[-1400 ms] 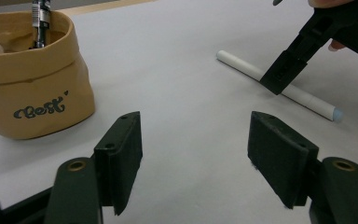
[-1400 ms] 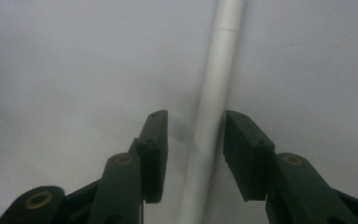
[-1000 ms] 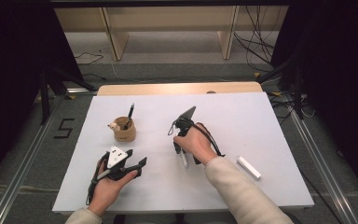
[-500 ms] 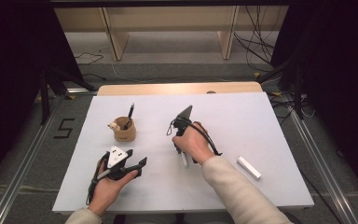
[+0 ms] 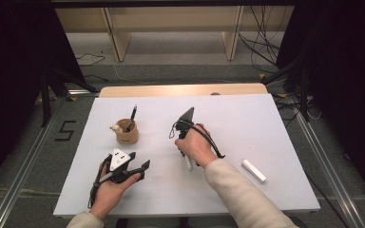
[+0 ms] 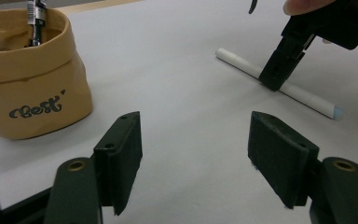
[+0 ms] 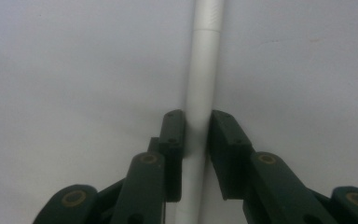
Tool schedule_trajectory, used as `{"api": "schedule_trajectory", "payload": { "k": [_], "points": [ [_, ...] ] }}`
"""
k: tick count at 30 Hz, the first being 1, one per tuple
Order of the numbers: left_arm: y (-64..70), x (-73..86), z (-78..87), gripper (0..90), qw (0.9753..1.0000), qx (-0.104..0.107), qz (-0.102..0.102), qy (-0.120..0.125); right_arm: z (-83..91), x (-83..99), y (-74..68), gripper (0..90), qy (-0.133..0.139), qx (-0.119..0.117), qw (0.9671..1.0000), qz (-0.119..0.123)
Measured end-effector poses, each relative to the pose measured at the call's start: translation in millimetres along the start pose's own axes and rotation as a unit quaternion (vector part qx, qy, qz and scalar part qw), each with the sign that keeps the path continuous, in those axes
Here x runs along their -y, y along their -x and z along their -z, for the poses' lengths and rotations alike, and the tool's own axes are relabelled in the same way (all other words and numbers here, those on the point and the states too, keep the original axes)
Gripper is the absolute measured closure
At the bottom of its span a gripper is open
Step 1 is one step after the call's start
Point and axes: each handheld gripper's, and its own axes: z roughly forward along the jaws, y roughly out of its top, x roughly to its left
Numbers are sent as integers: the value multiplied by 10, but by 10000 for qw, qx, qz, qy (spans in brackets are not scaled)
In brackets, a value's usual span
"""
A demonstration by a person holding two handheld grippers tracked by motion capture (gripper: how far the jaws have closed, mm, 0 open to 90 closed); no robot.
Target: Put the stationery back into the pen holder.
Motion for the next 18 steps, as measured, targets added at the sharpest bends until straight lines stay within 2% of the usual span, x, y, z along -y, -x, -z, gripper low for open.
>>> {"api": "schedule_trajectory", "payload": {
  "k": [18],
  "points": [
    [-5, 1, -3, 349, 10000, 14, -24, -23, -3, -9, -15, 781, -25, 98, 9999, -6]
  ]
}}
